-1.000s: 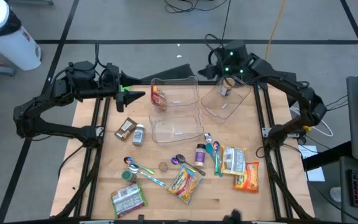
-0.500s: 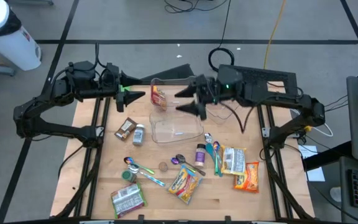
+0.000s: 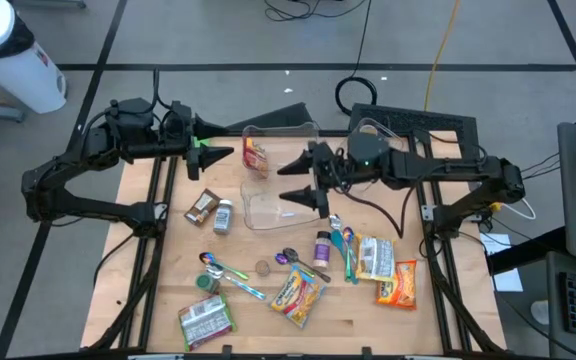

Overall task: Pick & Place Food Item
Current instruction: Put the green seasoning bottle into the top right transparent bin

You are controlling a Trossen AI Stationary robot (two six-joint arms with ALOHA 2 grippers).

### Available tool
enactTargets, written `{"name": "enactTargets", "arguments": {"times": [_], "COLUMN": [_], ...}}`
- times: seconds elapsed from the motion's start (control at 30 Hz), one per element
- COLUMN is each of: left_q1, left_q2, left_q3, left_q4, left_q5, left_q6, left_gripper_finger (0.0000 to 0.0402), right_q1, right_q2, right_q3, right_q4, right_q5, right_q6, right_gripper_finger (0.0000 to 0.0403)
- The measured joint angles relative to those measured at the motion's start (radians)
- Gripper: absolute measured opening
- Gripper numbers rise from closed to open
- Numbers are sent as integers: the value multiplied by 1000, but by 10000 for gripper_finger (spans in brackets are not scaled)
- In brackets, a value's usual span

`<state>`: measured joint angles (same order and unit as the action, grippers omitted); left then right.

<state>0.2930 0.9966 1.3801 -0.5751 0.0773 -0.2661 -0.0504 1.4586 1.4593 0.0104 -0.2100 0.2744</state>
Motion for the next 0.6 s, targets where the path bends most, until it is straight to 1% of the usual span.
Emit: {"name": "enactTargets", "arguments": {"times": [0.23,0.6], "left_q1": [0,0], "left_q2": [0,0], "left_q3": [0,0], "left_q4": [0,0], "left_q5": [0,0], "left_q6": [0,0], "left_gripper_finger": [324,324], "right_q1": [22,94], "right_q2": [0,0], "right_q3": [0,0], "right_q4": [-77,-75], "right_q5": [-3,-4], "right_q6": [1,1], "right_gripper_finger": [313,313]}}
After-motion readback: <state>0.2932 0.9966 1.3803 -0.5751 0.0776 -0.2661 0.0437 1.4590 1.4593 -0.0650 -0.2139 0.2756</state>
